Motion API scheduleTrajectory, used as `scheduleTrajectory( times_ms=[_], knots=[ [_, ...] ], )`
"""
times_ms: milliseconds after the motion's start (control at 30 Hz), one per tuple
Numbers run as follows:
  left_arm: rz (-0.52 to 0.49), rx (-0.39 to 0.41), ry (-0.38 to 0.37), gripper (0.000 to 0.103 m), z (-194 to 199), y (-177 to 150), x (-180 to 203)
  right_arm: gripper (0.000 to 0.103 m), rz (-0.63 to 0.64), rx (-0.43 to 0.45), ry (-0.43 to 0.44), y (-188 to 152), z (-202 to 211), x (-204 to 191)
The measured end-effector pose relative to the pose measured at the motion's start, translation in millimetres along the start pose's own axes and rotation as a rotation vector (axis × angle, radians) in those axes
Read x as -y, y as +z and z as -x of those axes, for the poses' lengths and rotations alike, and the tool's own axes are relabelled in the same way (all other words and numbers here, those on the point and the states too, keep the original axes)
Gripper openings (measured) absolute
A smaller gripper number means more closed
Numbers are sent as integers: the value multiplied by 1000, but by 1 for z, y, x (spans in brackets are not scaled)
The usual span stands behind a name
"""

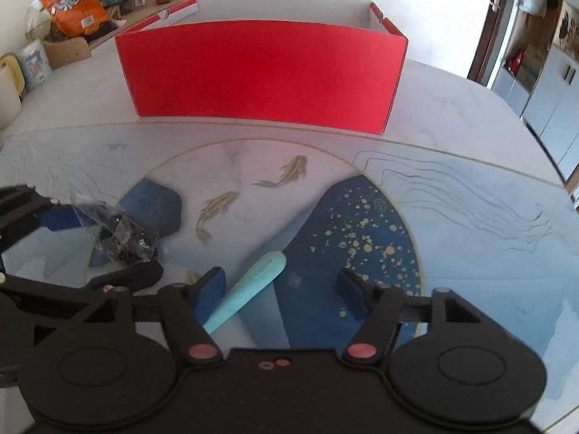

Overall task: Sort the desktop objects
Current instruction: 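Close the left gripper on the clear bag while the right grips the teal stick, then lift the clear bag with the left gripper while the right carries the teal stick to the box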

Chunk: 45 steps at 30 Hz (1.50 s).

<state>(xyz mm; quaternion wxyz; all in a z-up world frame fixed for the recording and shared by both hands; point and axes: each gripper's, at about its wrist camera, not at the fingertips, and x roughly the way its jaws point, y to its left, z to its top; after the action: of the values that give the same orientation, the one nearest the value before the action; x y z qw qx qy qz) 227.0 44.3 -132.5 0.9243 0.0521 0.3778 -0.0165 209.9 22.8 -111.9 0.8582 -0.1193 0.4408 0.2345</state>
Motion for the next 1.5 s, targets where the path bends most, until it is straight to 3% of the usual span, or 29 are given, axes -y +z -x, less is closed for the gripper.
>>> scheduleTrajectory(
  times_ms=[200, 333, 367, 467, 733, 1500],
  knots=[
    [7, 6, -4, 56, -1, 1, -1, 46, 17, -4, 10, 0, 3, -1],
    [11, 7, -8, 51, -3, 2, -2, 12, 30, 3, 7, -2, 7, 0],
    [16, 7, -10, 49, -3, 3, -2, 11, 39, 9, 1, -3, 8, 0],
    [28, 10, -15, 42, -2, 4, -4, 11, 63, 16, -2, -5, 9, -1],
    [54, 19, -9, 34, -1, 9, -8, 11, 69, 24, -10, -6, 10, 2],
    [25, 70, -14, 34, 33, 54, 2, 11, 46, 131, 0, 18, 63, 10]
  ],
)
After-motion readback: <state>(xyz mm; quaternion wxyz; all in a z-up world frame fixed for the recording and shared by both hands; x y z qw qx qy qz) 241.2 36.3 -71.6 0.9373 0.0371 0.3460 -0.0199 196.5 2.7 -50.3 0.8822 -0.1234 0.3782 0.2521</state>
